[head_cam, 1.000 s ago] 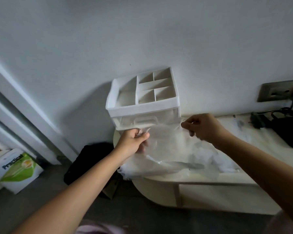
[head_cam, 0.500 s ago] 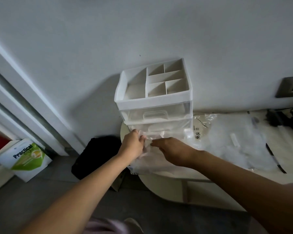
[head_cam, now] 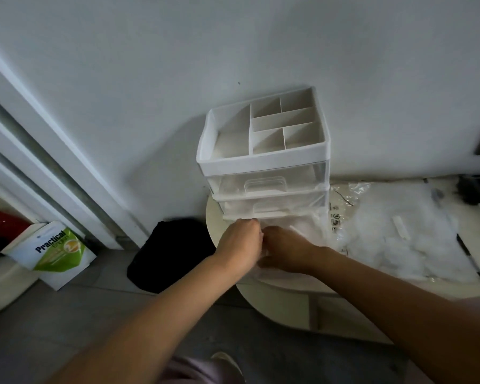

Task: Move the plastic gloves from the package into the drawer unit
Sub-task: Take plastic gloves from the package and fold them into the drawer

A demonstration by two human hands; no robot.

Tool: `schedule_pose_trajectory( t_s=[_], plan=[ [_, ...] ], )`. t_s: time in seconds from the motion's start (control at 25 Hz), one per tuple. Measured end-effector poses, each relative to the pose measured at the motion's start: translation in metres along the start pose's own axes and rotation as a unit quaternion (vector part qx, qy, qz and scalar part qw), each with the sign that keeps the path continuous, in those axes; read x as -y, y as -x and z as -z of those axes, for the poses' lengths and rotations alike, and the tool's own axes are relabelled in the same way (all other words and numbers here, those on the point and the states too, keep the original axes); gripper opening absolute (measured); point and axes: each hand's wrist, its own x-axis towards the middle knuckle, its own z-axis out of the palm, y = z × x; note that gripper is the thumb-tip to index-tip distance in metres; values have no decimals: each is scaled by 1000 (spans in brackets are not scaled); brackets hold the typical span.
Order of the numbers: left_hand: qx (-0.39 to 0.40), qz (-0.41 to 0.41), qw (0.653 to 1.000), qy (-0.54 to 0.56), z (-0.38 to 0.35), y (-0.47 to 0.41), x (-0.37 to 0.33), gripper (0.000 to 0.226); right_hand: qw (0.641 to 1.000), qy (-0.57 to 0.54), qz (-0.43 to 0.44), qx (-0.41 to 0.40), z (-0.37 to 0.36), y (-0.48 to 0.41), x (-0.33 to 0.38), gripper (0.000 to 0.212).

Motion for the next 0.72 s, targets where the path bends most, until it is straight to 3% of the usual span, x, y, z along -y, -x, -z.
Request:
schedule_pose_trajectory(
  t_s=[0.24, 0.4, 0.6, 0.72],
  plan=[
    [133, 63, 988, 48, -28, -12, 13, 36, 998, -35, 52, 27, -3, -3, -7, 53],
    [170, 67, 983, 17, -29, -15, 16, 36, 989, 46, -99, 98, 8, 4, -18, 87],
    [167, 3, 983, 77, -30, -16, 19, 45, 979, 77, -147, 121, 17, 9, -13, 80],
    [148, 0, 986, 78, -26, -11, 12, 34, 979, 64, -153, 116, 20, 12, -10, 77]
  ],
)
